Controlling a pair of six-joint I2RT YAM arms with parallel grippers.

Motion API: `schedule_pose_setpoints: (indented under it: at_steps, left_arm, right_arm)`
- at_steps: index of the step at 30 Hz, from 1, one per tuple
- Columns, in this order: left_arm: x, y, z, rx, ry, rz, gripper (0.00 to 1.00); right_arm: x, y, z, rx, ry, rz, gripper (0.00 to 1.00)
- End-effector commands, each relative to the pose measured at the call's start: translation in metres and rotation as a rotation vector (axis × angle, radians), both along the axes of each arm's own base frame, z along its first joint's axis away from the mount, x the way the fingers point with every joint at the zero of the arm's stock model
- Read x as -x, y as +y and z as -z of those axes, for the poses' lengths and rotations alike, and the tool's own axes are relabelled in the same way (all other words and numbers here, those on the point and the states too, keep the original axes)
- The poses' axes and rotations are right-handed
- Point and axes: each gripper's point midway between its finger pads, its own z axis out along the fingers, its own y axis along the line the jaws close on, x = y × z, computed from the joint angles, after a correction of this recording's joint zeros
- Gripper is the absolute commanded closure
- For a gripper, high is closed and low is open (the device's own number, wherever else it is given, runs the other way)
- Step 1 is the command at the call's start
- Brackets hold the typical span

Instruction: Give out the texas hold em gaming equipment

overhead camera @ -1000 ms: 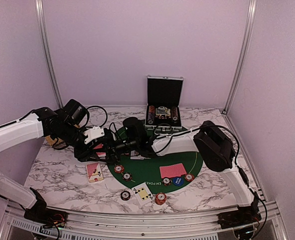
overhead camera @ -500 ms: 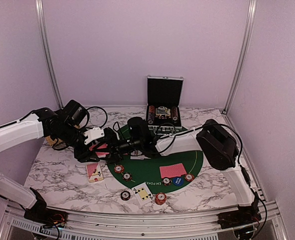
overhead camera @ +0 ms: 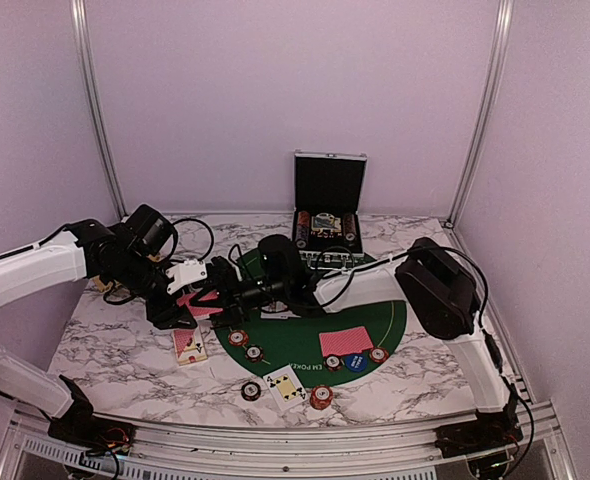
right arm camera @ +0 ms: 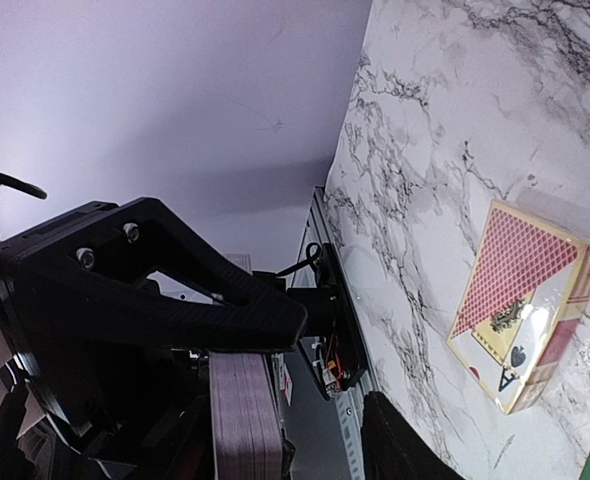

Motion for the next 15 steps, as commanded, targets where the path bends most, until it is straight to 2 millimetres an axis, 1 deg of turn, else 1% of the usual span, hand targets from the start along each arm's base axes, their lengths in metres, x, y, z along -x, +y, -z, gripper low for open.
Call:
schedule_pose_setpoints:
  at_steps: [1,6,11,15]
  left_arm:
    - [-0.002,-0.004,-0.016,0.049,-0.049,0.014,1.00]
    - [0.000,-0.002,-0.015,0.044,-0.050,0.014,1.00]
    - [-0.001,-0.002,-0.017,0.048,-0.058,0.013,1.00]
    - [0.001,-0.001,-0.014,0.045,-0.051,0.014,1.00]
  right_arm:
    - [-0.006,-0.009,-0.007,0.012,-0.014,0.010,0.53]
    - [-0.007,-0.013,-0.010,0.025,-0.039,0.008,0.52]
    - [-0.007,-0.016,-0.013,0.034,-0.051,0.007,0.51]
    - [-0.007,-0.018,-0.017,0.033,-0.062,0.005,0.50]
